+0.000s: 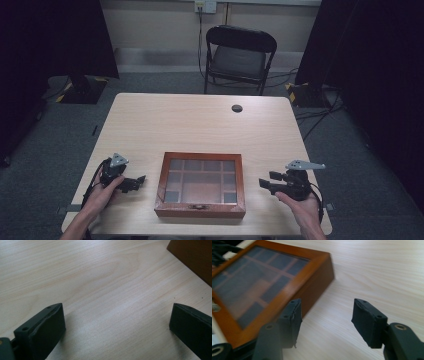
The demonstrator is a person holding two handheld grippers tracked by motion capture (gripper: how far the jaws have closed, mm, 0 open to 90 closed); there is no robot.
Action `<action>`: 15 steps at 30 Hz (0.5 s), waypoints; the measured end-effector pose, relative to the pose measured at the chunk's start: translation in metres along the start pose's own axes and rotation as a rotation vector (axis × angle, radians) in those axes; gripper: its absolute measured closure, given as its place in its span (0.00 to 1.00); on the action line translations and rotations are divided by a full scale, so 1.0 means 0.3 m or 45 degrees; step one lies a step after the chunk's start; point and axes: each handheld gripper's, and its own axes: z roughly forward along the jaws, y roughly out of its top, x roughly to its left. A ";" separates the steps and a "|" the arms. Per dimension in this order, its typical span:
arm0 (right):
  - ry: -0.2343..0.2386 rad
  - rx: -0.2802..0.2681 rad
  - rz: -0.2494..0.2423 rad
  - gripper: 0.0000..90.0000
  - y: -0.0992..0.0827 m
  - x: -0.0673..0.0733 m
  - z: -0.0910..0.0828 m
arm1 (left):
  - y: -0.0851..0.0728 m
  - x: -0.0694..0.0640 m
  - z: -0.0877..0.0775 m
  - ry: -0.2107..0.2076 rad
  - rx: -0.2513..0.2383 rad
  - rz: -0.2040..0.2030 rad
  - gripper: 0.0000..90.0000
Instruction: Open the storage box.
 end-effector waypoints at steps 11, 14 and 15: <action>0.170 0.021 -0.154 0.60 0.096 0.141 0.024 | 0.000 0.000 0.000 0.000 0.000 -0.001 0.00; 0.222 0.025 -0.194 0.64 0.127 0.178 0.044 | 0.000 0.000 0.000 0.001 0.000 -0.001 0.00; 0.245 0.032 -0.216 0.65 0.137 0.192 0.051 | 0.000 0.000 0.000 0.000 -0.001 -0.001 0.00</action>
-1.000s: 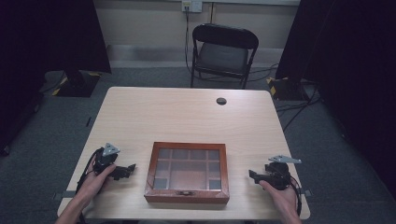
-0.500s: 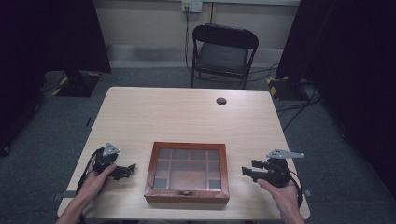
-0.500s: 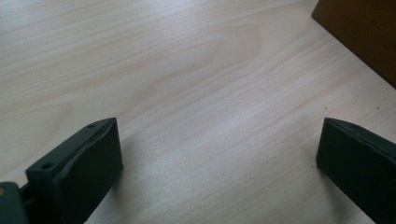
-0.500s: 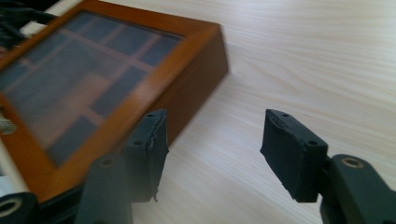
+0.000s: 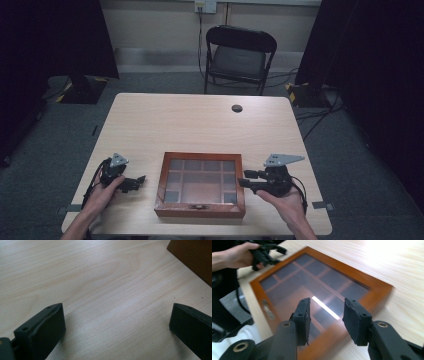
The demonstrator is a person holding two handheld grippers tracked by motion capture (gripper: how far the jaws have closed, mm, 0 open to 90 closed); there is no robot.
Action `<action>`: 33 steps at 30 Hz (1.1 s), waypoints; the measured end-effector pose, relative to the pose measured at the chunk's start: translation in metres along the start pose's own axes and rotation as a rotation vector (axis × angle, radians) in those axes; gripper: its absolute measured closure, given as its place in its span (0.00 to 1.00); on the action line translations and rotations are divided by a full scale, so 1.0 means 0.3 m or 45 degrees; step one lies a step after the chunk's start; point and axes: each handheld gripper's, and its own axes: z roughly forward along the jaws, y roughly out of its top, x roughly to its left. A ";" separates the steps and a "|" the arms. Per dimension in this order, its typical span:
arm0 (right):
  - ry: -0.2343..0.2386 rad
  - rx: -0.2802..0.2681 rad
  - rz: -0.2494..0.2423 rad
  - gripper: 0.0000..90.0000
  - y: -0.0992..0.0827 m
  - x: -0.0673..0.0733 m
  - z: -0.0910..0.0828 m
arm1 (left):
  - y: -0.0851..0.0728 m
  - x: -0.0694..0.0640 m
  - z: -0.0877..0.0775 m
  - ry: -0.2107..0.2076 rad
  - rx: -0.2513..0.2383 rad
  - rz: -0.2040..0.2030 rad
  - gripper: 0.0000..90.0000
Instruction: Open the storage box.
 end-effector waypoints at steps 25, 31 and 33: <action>0.363 0.174 -0.194 0.84 -0.024 0.182 0.229 | 0.000 -0.001 0.000 -0.005 -0.003 -0.003 0.00; 0.388 0.184 -0.219 0.86 -0.029 0.198 0.273 | -0.001 -0.001 0.000 -0.004 -0.004 -0.003 0.00; 0.382 0.203 -0.220 0.87 -0.032 0.197 0.288 | -0.001 0.001 -0.002 -0.008 -0.002 0.004 0.00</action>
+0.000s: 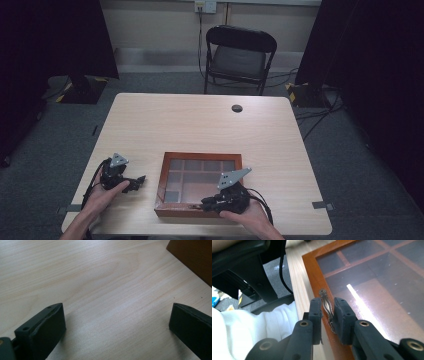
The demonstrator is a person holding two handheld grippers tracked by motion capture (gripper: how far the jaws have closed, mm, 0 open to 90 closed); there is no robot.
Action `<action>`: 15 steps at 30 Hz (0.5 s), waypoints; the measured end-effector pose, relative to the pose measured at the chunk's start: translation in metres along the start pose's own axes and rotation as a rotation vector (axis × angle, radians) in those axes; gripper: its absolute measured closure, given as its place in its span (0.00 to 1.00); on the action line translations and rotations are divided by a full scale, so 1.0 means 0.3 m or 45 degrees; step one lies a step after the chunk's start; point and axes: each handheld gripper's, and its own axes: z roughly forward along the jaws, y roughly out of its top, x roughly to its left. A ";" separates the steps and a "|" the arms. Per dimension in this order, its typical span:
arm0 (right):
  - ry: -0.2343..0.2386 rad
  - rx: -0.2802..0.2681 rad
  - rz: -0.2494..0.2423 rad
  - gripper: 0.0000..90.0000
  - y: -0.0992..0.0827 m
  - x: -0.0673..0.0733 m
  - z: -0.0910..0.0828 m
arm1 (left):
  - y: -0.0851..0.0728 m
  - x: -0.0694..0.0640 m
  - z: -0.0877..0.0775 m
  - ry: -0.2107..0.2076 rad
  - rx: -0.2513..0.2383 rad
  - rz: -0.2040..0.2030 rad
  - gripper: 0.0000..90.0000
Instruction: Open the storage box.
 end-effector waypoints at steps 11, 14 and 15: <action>0.007 0.006 -0.027 0.89 0.004 -0.011 0.023 | 0.000 -0.004 -0.007 0.010 0.009 -0.004 0.03; 0.002 0.004 -0.039 0.90 0.003 -0.009 0.022 | 0.000 -0.009 -0.009 0.008 -0.002 -0.021 0.06; 0.002 0.004 -0.042 0.91 0.006 -0.008 0.021 | 0.000 -0.009 -0.011 0.002 -0.003 -0.006 0.08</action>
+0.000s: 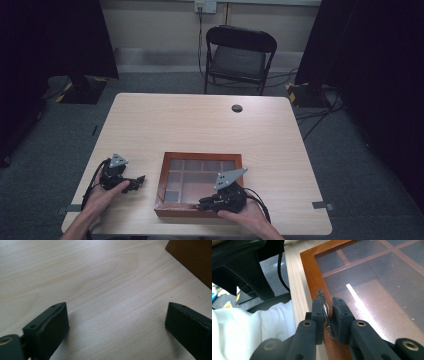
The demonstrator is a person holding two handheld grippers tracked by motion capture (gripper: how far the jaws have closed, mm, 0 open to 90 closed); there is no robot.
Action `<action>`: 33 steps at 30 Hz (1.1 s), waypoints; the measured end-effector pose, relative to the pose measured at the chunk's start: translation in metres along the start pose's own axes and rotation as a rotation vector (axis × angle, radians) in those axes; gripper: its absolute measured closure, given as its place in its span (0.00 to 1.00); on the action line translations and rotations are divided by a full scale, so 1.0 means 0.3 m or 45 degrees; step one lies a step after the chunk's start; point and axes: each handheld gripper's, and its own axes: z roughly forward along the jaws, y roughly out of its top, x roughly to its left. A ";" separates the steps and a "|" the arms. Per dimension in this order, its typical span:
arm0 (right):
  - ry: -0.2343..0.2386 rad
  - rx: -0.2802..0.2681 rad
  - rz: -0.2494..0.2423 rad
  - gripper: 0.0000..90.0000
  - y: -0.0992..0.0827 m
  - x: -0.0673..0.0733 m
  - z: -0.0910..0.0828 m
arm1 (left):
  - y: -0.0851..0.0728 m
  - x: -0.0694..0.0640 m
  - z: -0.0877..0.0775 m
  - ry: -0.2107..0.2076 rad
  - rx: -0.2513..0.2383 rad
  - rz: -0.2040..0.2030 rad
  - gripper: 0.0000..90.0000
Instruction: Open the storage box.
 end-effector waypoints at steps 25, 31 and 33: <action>0.012 0.005 -0.003 0.94 0.010 -0.002 -0.006 | 0.015 -0.014 -0.028 -0.076 -0.051 -0.016 0.18; 0.021 -0.012 0.006 0.94 0.017 -0.005 -0.016 | 0.022 -0.026 -0.039 -0.115 -0.082 -0.001 0.18; 0.024 -0.014 0.012 0.94 0.019 -0.004 -0.020 | 0.026 -0.031 -0.045 -0.134 -0.094 0.011 0.18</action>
